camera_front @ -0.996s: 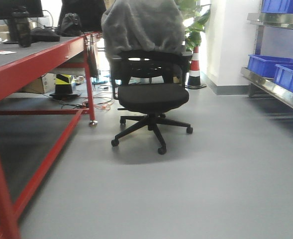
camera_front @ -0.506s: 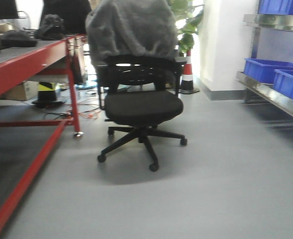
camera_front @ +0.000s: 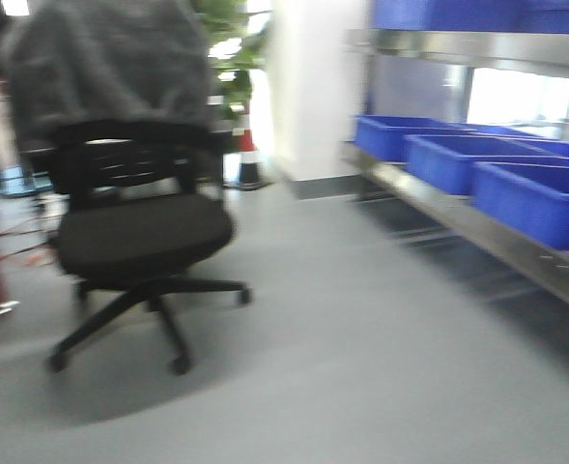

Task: Grab PVC pipe and place in blue bin
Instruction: 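Drive the base to the metal shelf of blue bins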

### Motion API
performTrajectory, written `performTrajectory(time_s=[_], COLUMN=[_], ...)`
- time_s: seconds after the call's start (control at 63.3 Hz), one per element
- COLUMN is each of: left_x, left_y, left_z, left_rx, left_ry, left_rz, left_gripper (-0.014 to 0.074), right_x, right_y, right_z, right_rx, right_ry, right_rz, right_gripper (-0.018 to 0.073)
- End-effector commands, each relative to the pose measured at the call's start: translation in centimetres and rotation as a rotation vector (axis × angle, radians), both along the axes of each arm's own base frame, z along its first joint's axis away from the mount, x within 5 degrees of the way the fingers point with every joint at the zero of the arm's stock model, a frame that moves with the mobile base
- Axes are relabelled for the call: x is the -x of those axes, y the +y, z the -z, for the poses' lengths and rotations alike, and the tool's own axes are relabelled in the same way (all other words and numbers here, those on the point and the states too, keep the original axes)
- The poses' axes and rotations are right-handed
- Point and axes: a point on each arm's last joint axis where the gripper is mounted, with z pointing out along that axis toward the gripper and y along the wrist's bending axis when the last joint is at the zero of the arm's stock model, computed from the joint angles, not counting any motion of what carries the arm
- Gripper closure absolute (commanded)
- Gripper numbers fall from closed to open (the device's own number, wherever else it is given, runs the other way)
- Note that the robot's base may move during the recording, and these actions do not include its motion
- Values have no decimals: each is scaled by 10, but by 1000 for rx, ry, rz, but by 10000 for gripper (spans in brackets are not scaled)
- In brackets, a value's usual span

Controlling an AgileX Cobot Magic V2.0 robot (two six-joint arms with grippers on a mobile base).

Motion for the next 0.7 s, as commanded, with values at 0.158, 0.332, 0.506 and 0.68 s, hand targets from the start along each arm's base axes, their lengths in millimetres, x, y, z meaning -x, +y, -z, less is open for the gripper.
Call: performTrajectory(time_s=[0.158, 0.332, 0.506, 0.68], left_x=[1, 1, 1, 1], left_y=[0, 0, 0, 0], left_z=[-4, -4, -4, -4], left_rx=[10, 10, 10, 10], left_ry=[-35, -35, -35, -35], left_rz=[2, 2, 2, 2], left_gripper=[707, 707, 707, 707], right_x=[0, 0, 0, 0], right_y=[0, 0, 0, 0], right_z=[-1, -1, -1, -1], right_rx=[13, 13, 13, 13], right_ry=[-22, -22, -22, -22], right_rz=[-2, -2, -2, -2], right_gripper=[728, 728, 728, 728])
